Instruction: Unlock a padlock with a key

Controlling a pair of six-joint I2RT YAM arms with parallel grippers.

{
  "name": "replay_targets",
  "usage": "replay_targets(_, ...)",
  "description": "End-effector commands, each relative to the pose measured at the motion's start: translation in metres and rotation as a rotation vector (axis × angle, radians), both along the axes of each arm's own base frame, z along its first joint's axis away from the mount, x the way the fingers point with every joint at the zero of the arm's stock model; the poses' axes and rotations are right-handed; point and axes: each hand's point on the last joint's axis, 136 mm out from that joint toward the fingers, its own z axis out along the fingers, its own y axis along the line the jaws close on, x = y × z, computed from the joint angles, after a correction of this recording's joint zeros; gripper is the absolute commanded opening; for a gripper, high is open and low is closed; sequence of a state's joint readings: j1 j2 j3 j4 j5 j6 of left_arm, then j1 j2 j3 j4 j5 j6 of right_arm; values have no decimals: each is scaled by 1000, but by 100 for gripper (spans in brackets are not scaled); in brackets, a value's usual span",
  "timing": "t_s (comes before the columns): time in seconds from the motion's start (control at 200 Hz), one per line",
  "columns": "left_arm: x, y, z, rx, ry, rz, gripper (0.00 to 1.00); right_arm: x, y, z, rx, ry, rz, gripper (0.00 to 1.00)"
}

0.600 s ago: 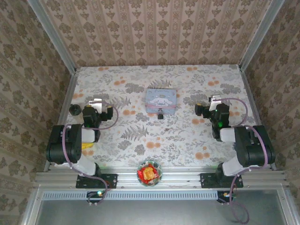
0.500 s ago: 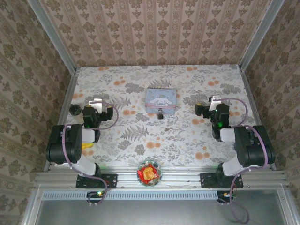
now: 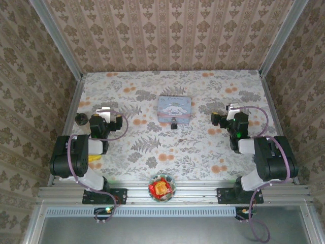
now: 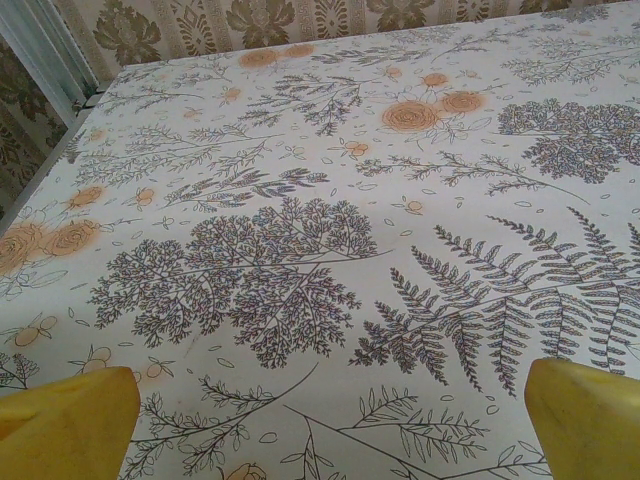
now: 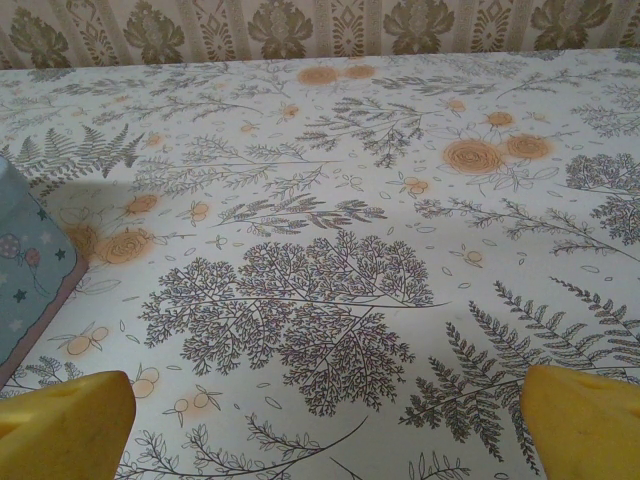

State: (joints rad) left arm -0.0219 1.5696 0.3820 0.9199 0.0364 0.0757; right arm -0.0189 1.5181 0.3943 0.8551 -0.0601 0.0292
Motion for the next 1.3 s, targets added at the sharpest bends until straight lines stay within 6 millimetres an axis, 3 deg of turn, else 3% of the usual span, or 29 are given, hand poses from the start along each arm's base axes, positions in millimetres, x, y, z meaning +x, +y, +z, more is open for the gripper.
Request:
replay_targets(0.0,2,1,10,17,-34,1,100,3,0,0,-4,2,-4,100)
replay_targets(0.82,2,2,9,-8,-29,-10,100,3,-3,2,-6,4,-21,100)
replay_targets(1.08,-9,7,30,-9,-82,18,100,-2,-9,23,-9,-3,-59,100)
replay_targets(1.125,-11,8,34,-9,-90,24,100,-4,-11,21,-9,13,-70,100)
replay_targets(1.145,-12,8,37,-8,-94,27,100,-6,-11,31,-7,-9,-78,100)
replay_targets(1.295,-19,14,51,-10,-119,61,100,-18,-19,40,17,31,-138,100)
